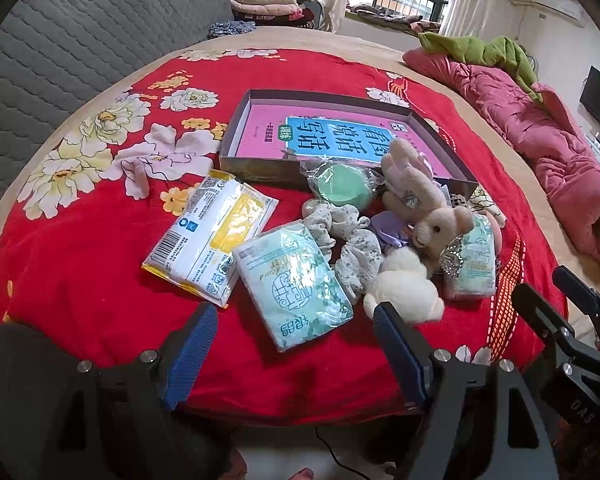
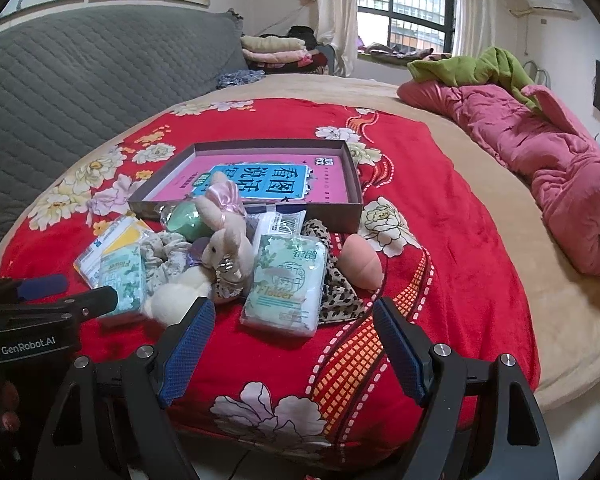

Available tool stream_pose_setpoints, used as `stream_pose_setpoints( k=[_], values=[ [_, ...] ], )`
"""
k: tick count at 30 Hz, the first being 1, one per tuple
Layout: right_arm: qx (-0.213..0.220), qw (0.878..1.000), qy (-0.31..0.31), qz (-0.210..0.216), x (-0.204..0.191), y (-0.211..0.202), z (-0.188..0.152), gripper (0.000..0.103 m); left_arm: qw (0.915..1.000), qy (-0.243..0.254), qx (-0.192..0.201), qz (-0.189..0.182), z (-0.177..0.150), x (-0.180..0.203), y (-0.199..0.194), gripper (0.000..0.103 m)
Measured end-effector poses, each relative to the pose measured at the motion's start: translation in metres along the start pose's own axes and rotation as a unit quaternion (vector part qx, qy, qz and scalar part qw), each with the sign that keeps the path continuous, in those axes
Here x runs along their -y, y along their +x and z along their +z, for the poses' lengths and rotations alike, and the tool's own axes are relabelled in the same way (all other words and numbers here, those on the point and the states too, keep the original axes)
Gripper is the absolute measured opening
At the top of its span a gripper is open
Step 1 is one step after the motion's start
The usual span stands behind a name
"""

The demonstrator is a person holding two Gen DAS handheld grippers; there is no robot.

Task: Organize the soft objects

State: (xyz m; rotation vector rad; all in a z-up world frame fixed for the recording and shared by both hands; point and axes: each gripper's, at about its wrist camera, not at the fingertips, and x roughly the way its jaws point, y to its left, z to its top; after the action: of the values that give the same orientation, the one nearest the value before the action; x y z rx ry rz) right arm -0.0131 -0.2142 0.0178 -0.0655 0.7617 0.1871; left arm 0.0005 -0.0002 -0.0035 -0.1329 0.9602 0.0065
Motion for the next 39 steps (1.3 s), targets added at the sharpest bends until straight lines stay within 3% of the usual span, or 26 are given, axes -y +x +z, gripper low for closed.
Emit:
stream_pose_setpoints(
  k=[23, 39],
  values=[
    [0.003, 1.000, -0.005, 0.005, -0.002, -0.002, 0.000, 0.082, 1.0000, -0.001, -0.003, -0.009, 0.000, 0.001, 0.001, 0.079],
    [0.000, 1.000, -0.005, 0.011, -0.002, 0.006, -0.001, 0.082, 0.9974, -0.055, -0.043, -0.019, 0.010, -0.010, 0.022, 0.080]
  ],
)
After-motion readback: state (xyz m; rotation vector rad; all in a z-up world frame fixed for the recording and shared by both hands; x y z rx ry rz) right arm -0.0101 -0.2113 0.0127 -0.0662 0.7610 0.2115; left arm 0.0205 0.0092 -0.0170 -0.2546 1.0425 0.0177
